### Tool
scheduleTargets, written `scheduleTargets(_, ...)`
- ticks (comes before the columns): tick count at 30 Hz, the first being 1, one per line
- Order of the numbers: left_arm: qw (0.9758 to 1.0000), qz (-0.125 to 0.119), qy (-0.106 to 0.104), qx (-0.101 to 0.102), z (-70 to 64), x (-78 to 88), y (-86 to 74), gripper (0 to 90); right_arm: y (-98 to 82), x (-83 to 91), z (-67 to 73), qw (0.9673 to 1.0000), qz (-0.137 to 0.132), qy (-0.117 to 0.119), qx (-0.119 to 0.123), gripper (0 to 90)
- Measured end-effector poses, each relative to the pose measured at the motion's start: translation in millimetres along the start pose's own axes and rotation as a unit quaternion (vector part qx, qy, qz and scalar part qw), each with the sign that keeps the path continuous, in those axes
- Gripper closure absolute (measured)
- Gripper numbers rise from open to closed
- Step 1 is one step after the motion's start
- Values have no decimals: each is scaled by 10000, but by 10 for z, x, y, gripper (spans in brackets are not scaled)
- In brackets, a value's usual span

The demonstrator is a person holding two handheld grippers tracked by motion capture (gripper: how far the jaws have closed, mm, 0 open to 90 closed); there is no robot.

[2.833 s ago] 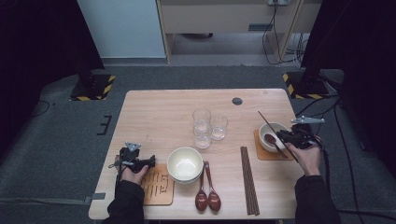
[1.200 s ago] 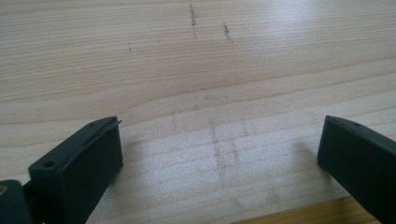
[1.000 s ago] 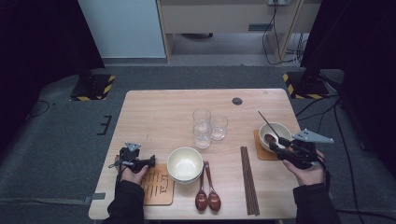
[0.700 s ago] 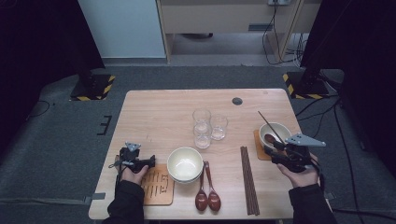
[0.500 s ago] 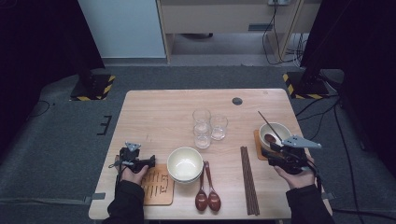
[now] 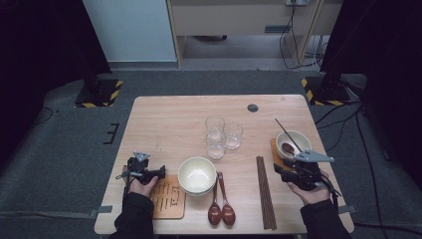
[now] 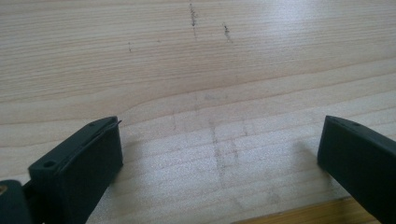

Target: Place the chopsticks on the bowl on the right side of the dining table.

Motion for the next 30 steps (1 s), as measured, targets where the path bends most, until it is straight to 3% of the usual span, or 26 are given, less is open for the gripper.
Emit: scheduleTargets(30, 10000, 2, -2, -2, -1, 1, -1, 0, -357, -213, 137, 9982, 556, 68, 233, 607)
Point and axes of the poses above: each handheld gripper's, and its own axes: x roughly backward along the jaws, y roughly out of its top, z roughly to its left, the point moved 5 cm from there along -x, roughly forward along the jaws, and after that the axes turned 6 degrees about -y, right-handed, at the moved point
